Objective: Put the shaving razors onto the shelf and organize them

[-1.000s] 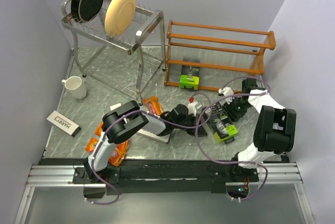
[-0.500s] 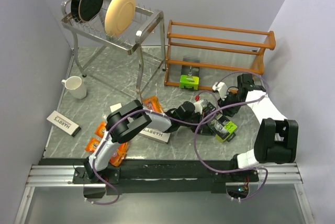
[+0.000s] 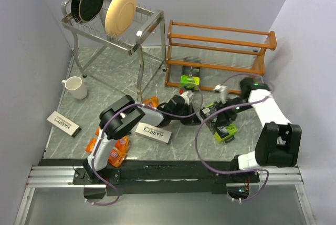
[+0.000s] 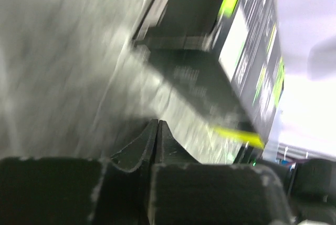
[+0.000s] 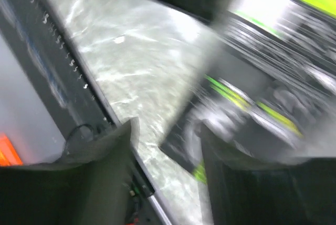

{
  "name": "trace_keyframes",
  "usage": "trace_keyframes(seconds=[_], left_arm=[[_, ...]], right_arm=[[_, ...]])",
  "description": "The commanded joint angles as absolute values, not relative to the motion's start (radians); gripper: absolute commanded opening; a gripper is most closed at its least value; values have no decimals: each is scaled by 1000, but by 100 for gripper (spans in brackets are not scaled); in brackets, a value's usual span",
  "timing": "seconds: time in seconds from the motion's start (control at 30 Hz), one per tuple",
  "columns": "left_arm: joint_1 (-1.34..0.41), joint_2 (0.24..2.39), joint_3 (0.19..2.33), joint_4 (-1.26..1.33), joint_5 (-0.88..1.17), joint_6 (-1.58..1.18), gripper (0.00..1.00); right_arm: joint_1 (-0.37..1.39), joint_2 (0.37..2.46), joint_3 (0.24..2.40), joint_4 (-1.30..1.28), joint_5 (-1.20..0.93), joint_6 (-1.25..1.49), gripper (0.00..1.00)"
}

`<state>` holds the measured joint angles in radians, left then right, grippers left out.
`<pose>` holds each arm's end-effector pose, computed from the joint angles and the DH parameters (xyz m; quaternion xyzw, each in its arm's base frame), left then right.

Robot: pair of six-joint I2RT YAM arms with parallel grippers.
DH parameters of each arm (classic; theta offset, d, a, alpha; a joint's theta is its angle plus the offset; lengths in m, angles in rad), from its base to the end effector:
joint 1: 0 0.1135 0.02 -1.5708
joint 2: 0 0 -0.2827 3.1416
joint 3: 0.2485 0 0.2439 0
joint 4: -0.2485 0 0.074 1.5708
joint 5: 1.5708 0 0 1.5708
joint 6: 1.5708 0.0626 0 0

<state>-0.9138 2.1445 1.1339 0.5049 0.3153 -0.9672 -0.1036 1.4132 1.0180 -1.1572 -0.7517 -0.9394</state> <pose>0.2696 -0.3814 0.1179 0.0570 0.8527 -0.4848 0.1863 0.2224 0.0199 0.2373 -0.3806 0.8487 0.3140 0.1903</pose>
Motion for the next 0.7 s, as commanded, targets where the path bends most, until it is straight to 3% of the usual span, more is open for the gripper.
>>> trace_keyframes(seconds=[0.0, 0.03, 0.07, 0.13, 0.5, 0.53, 0.67], left_arm=[[-925, 2057, 1037, 586, 317, -957, 10], [-931, 2062, 1045, 581, 324, -945, 17], [-930, 2068, 1066, 569, 330, -937, 34], [-930, 2091, 1081, 569, 345, -942, 41], [-931, 2189, 1140, 666, 391, -997, 25], [-931, 2198, 1150, 661, 393, -997, 25], [-933, 2250, 1241, 637, 397, -991, 24]], right_arm=[[-239, 1431, 1089, -1125, -747, -877, 100], [-241, 1433, 1083, -1099, -733, -871, 100], [-241, 1436, 1077, -1079, -715, -827, 100], [-242, 1485, 1066, -1054, -669, -779, 100], [-272, 1679, 1048, -966, -629, -765, 99], [-272, 1698, 1055, -979, -620, -768, 95], [-264, 1792, 1117, -1064, -650, -820, 52]])
